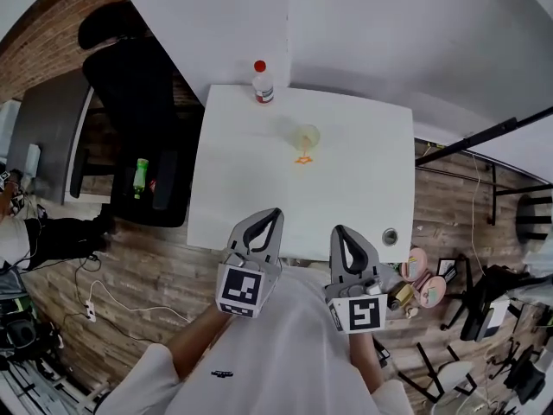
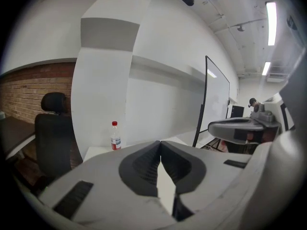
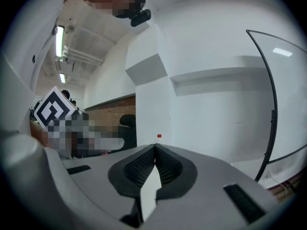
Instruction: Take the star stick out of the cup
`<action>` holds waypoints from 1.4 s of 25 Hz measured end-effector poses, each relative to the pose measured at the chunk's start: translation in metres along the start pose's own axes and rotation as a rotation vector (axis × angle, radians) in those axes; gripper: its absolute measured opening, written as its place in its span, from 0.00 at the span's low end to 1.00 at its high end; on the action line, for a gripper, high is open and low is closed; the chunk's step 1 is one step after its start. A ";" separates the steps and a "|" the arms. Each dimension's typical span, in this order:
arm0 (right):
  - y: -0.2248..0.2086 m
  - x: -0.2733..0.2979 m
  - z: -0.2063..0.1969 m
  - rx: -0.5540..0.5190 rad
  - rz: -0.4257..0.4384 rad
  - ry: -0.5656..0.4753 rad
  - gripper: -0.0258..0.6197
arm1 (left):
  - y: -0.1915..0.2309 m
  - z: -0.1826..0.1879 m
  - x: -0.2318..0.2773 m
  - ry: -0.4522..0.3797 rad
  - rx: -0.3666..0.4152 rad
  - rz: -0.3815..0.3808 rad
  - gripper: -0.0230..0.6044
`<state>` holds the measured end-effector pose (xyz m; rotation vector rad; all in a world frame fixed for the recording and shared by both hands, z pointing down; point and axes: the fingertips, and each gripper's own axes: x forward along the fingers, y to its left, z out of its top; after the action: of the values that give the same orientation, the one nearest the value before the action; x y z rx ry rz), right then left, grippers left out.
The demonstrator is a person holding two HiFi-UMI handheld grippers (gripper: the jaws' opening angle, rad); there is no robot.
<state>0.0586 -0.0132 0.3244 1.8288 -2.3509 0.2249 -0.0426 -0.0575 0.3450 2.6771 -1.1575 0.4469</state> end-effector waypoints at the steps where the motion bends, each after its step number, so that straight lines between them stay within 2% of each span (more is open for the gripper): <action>1: 0.000 0.005 -0.001 0.000 0.006 0.005 0.04 | 0.002 -0.002 0.005 0.012 0.012 -0.003 0.03; 4: 0.000 0.019 -0.005 0.008 0.014 0.023 0.04 | 0.010 -0.006 0.018 0.038 0.025 -0.007 0.03; 9: -0.010 0.037 -0.009 0.008 0.020 0.034 0.04 | 0.023 -0.019 0.042 0.100 -0.016 0.011 0.03; 14: -0.016 0.048 -0.017 0.019 0.042 0.051 0.04 | 0.024 -0.026 0.059 0.109 0.012 0.013 0.04; 16: -0.018 0.052 -0.023 0.021 0.052 0.062 0.04 | 0.022 -0.029 0.064 0.119 0.033 0.011 0.11; 20: -0.024 0.059 -0.029 0.008 0.063 0.066 0.04 | 0.021 -0.030 0.077 0.123 0.042 0.005 0.13; 24: -0.027 0.066 -0.029 0.005 0.066 0.061 0.04 | 0.022 -0.033 0.087 0.135 0.057 0.001 0.19; 35: -0.037 0.080 -0.040 0.061 0.050 0.057 0.04 | 0.018 -0.049 0.118 0.202 0.021 -0.018 0.24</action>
<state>0.0767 -0.0891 0.3812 1.7670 -2.3774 0.3546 0.0113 -0.1359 0.4329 2.5855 -1.0746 0.7114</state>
